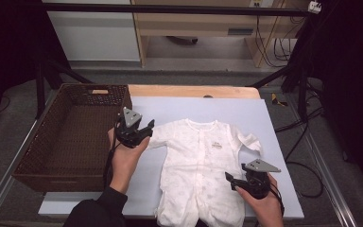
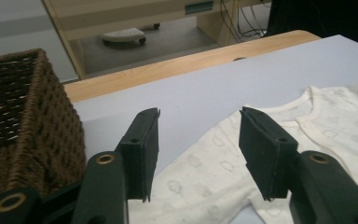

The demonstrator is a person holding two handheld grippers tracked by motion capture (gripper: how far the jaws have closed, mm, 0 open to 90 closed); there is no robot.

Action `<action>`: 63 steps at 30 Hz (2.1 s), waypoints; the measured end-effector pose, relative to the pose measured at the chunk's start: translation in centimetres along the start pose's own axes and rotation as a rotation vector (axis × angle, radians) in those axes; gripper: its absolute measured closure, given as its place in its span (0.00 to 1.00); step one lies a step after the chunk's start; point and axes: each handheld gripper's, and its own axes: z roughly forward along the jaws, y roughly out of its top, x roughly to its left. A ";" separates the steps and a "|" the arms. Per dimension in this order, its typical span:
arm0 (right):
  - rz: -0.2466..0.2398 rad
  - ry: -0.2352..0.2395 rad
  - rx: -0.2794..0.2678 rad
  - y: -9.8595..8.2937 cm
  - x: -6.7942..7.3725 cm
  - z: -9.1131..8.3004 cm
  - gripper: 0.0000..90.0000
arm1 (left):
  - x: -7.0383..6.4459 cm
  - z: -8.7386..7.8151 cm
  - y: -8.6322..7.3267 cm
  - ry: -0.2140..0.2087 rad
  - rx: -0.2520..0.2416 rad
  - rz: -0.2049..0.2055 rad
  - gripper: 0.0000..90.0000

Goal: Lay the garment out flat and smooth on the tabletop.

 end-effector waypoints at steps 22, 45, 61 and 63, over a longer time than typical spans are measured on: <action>-0.014 -0.233 -0.057 3.1 -8.1 0.7 0.39 | -3.1 -0.5 -7.2 -0.119 -0.040 0.023 0.29; -0.065 -0.278 0.040 1.1 -9.4 1.8 0.96 | -2.4 -2.7 -10.5 -0.142 -0.007 -0.001 0.26; -0.248 -0.077 0.084 3.2 -1.3 1.1 0.99 | -2.2 -2.7 -10.6 -0.142 0.005 -0.012 0.27; -0.282 -0.024 0.092 3.8 -0.1 1.8 0.99 | -2.2 -2.7 -10.6 -0.142 0.006 -0.012 0.27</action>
